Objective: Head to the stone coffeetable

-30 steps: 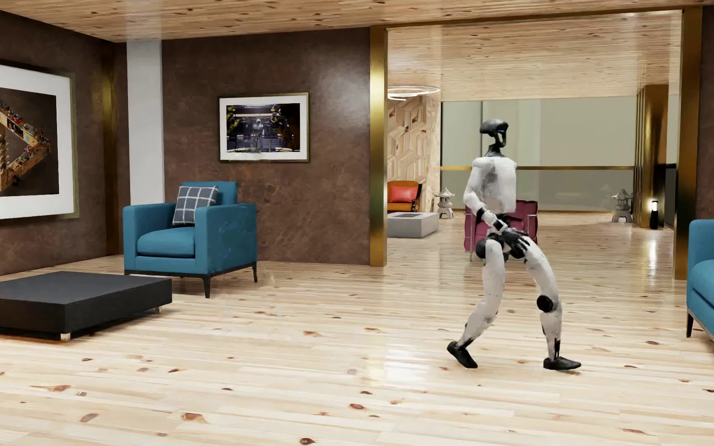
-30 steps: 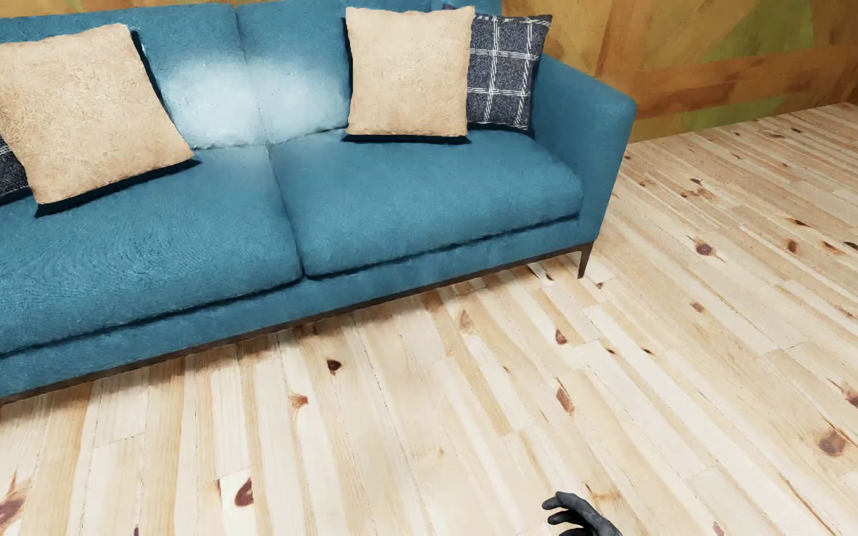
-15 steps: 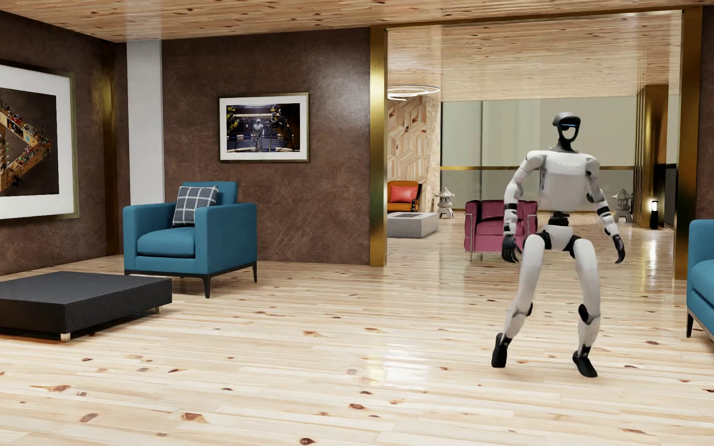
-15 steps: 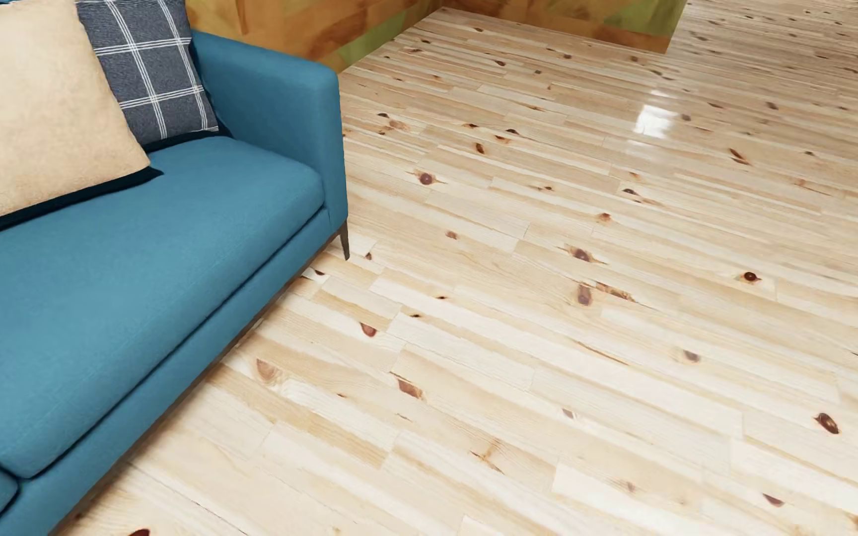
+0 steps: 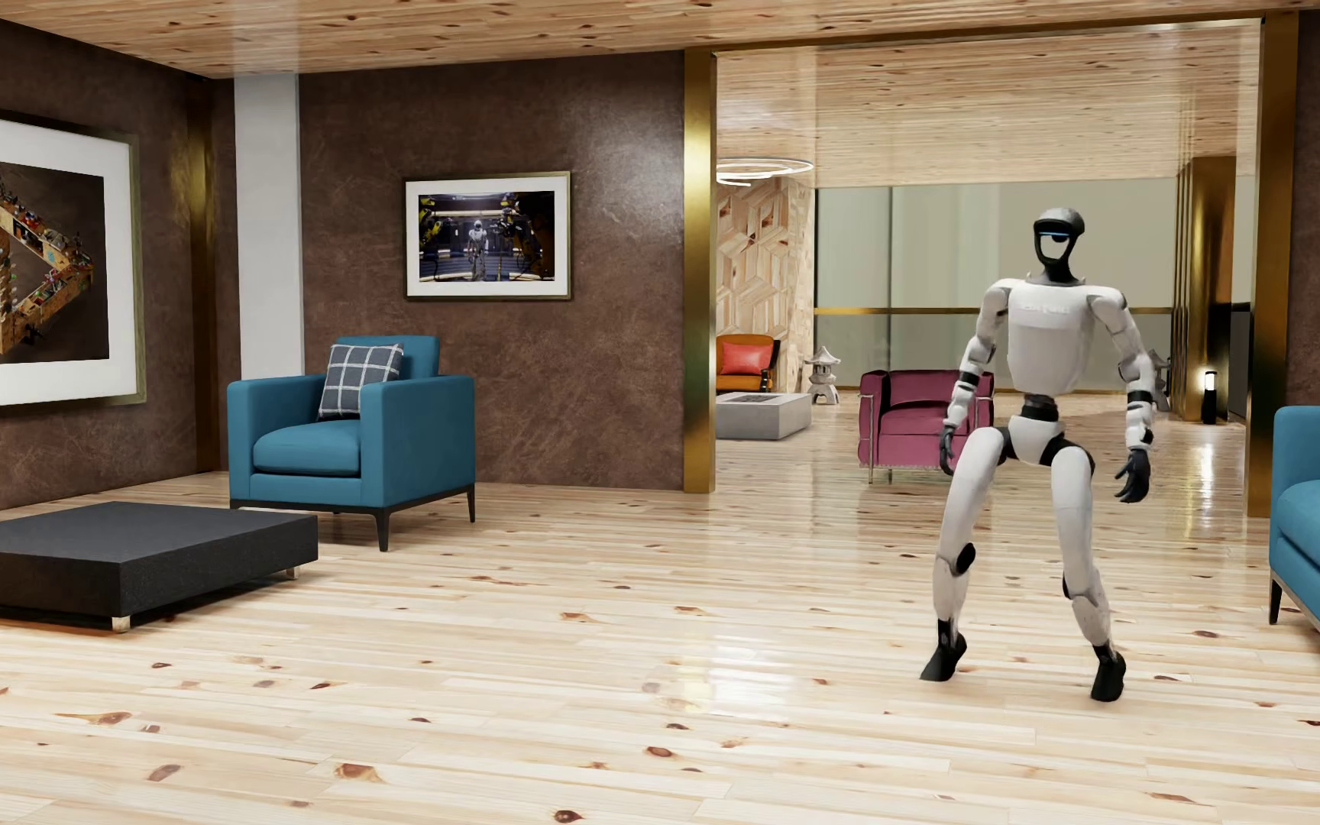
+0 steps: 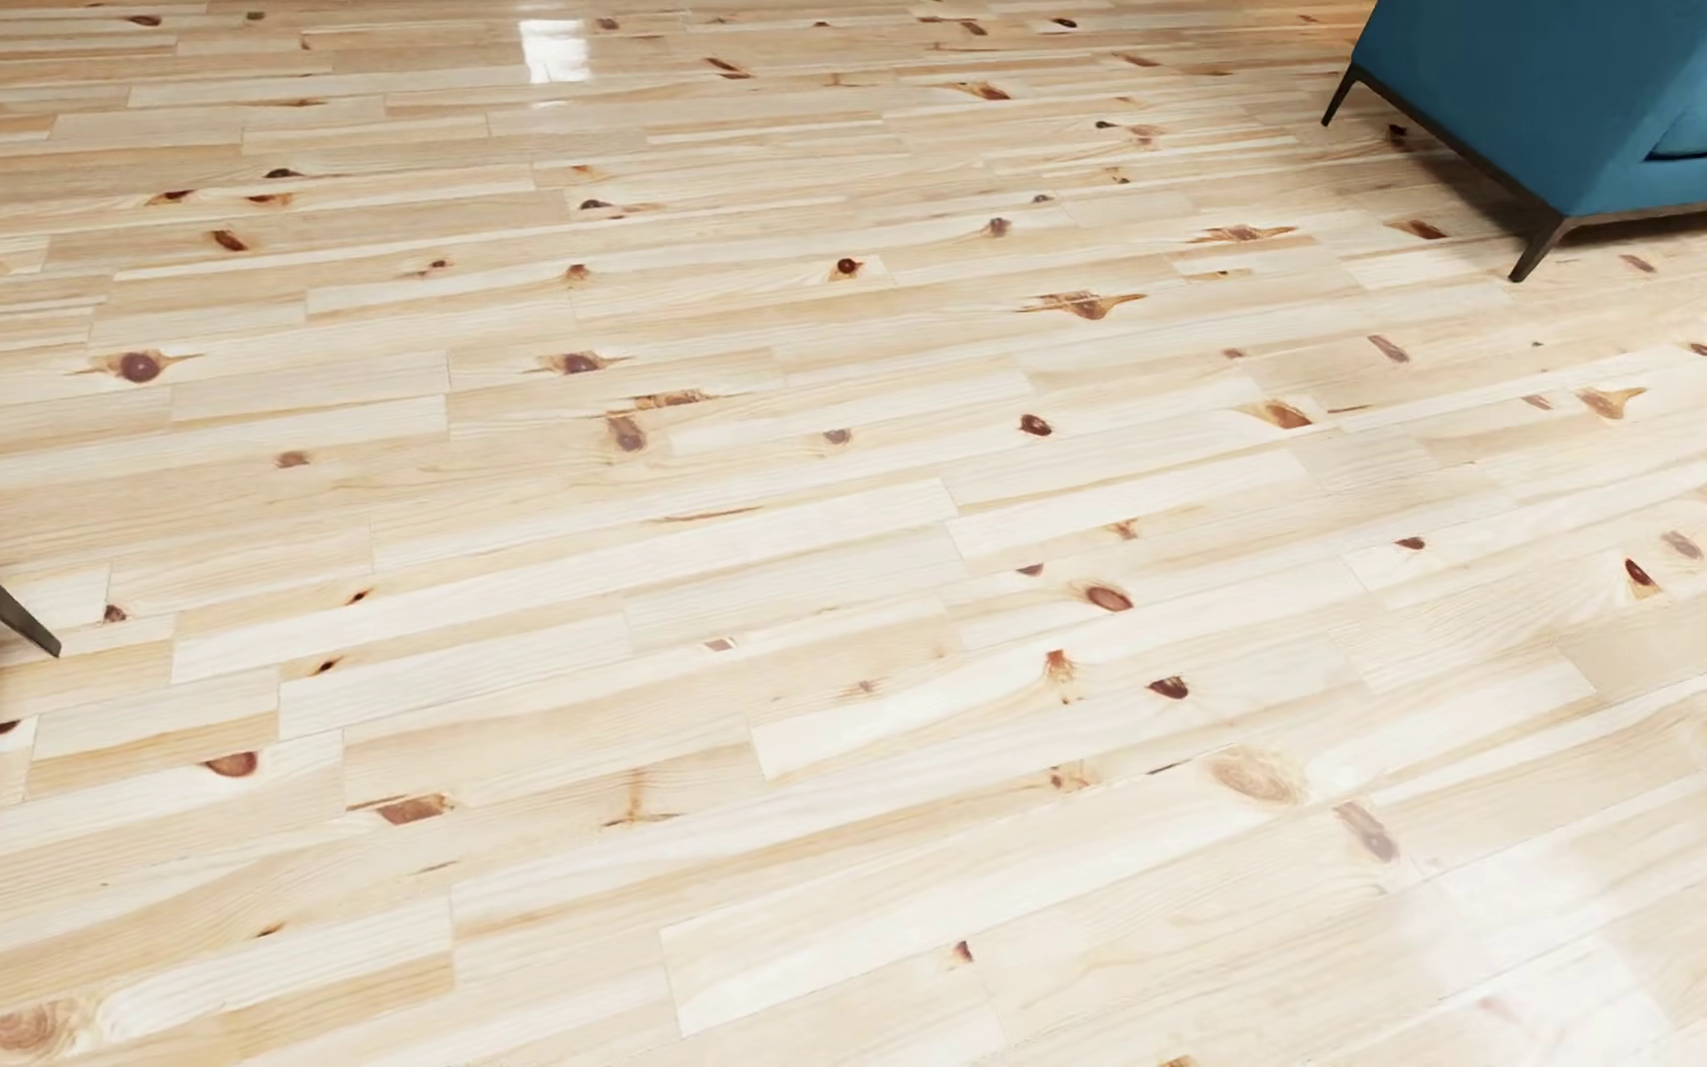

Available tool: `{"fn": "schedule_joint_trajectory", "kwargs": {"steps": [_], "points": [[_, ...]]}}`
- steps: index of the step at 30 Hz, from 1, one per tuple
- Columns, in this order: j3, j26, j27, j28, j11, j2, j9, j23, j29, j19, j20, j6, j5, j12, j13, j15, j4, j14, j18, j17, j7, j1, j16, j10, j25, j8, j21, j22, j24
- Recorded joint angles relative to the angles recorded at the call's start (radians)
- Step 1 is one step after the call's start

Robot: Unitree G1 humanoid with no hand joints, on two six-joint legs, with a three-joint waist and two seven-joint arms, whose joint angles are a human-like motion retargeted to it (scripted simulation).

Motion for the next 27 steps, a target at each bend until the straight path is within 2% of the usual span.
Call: {"fn": "schedule_joint_trajectory", "kwargs": {"steps": [2,4,7,8,9,10,11,13,14,16,17,20,22,23,25,27], "points": [[-0.029,0.000,0.000,0.000,-0.011,-0.022,0.015,0.009,0.000,0.000,-0.010,-0.003,0.010,-0.030,0.021,-0.025,-0.003,-0.006,0.000,0.006,0.000,0.001,-0.002,-0.023,0.000,0.000,0.031,-0.032,0.000],[-0.019,0.000,0.000,0.000,-0.015,-0.061,0.024,0.018,0.000,0.000,-0.049,-0.012,0.005,-0.061,0.051,-0.085,0.006,-0.012,0.000,0.022,0.000,-0.014,0.013,-0.005,0.000,0.000,0.060,-0.113,0.000],[-0.027,0.000,0.000,0.000,-0.001,-0.104,0.027,0.041,0.000,0.000,-0.078,-0.001,-0.017,-0.068,0.071,-0.191,0.027,-0.033,0.000,0.039,0.000,-0.015,0.010,0.018,0.000,0.000,0.132,-0.216,0.000],[-0.032,0.000,0.000,0.000,0.024,-0.124,0.027,0.047,0.000,0.000,-0.078,0.005,-0.033,-0.056,0.077,-0.181,0.028,-0.028,0.000,0.045,0.000,0.016,0.001,0.009,0.000,0.000,0.140,-0.238,0.000],[-0.046,0.000,0.000,0.000,0.058,-0.145,0.028,0.049,0.000,0.000,-0.079,0.015,-0.039,-0.044,0.084,-0.111,0.029,-0.017,0.000,0.051,0.000,0.057,-0.009,-0.017,0.000,0.000,0.136,-0.247,0.000],[-0.051,0.000,0.000,0.000,0.092,-0.183,0.024,0.055,0.000,0.000,-0.071,0.007,-0.058,-0.030,0.093,-0.017,0.007,-0.001,0.000,0.064,0.000,0.105,-0.013,-0.051,0.000,0.000,0.113,-0.260,0.000],[-0.083,0.000,0.000,0.000,0.142,-0.197,0.018,0.038,0.000,0.000,-0.080,0.018,-0.072,-0.018,0.099,0.021,0.003,0.015,0.000,0.063,0.000,0.145,-0.021,-0.072,0.000,0.000,0.158,-0.254,0.000],[-0.138,0.000,0.000,0.000,0.174,-0.217,0.005,0.051,0.000,0.000,-0.081,0.014,-0.065,0.015,0.115,0.084,-0.010,0.045,0.000,0.068,0.000,0.222,-0.025,-0.096,0.000,0.000,0.117,-0.225,0.000],[-0.158,0.000,0.000,0.000,0.223,-0.259,0.001,0.051,0.000,0.000,-0.079,0.023,-0.036,0.020,0.114,0.095,0.021,0.067,0.000,0.073,0.000,0.220,-0.025,-0.057,0.000,0.000,0.122,-0.200,0.000],[-0.151,0.000,0.000,0.000,0.272,-0.237,0.009,0.077,0.000,0.000,-0.064,0.030,0.034,0.036,0.080,-0.004,0.081,0.135,0.000,0.071,0.000,0.186,-0.044,0.098,0.000,0.000,0.132,-0.108,0.000],[-0.115,0.000,0.000,0.000,0.266,-0.211,0.013,0.061,0.000,0.000,-0.073,0.027,0.064,0.042,0.064,-0.072,0.077,0.120,0.000,0.058,0.000,0.127,-0.051,0.228,0.000,0.000,0.130,-0.053,0.000],[0.046,0.000,0.000,0.000,0.146,-0.059,0.023,0.031,0.000,0.000,-0.104,0.030,0.194,0.102,-0.036,-0.265,-0.042,0.068,0.000,0.033,0.000,-0.078,-0.067,0.494,0.000,0.000,0.028,0.060,0.000],[0.116,0.000,0.000,0.000,-0.058,0.161,0.035,-0.081,0.000,0.000,-0.175,0.040,0.277,0.147,-0.096,-0.442,-0.123,0.049,0.000,-0.004,0.000,-0.244,-0.068,0.456,0.000,0.000,-0.003,0.097,0.000],[0.163,0.000,0.000,0.000,-0.135,0.258,0.031,-0.112,0.000,0.000,-0.193,0.029,0.282,0.170,-0.125,-0.510,-0.166,0.054,0.000,-0.010,0.000,-0.333,-0.062,0.384,0.000,0.000,-0.020,0.106,0.000],[0.279,0.000,0.000,0.000,-0.236,0.412,0.022,-0.207,0.000,0.000,-0.204,0.016,0.262,0.198,-0.179,-0.623,-0.171,0.106,0.000,-0.030,0.000,-0.494,-0.060,0.224,0.000,0.000,-0.047,0.140,0.000],[0.347,0.000,0.000,0.000,-0.269,0.581,0.023,-0.288,0.000,0.000,-0.243,0.000,0.238,0.196,-0.238,-0.724,-0.156,0.158,0.000,-0.057,0.000,-0.602,-0.039,0.022,0.000,0.000,-0.036,0.196,0.000]]}}
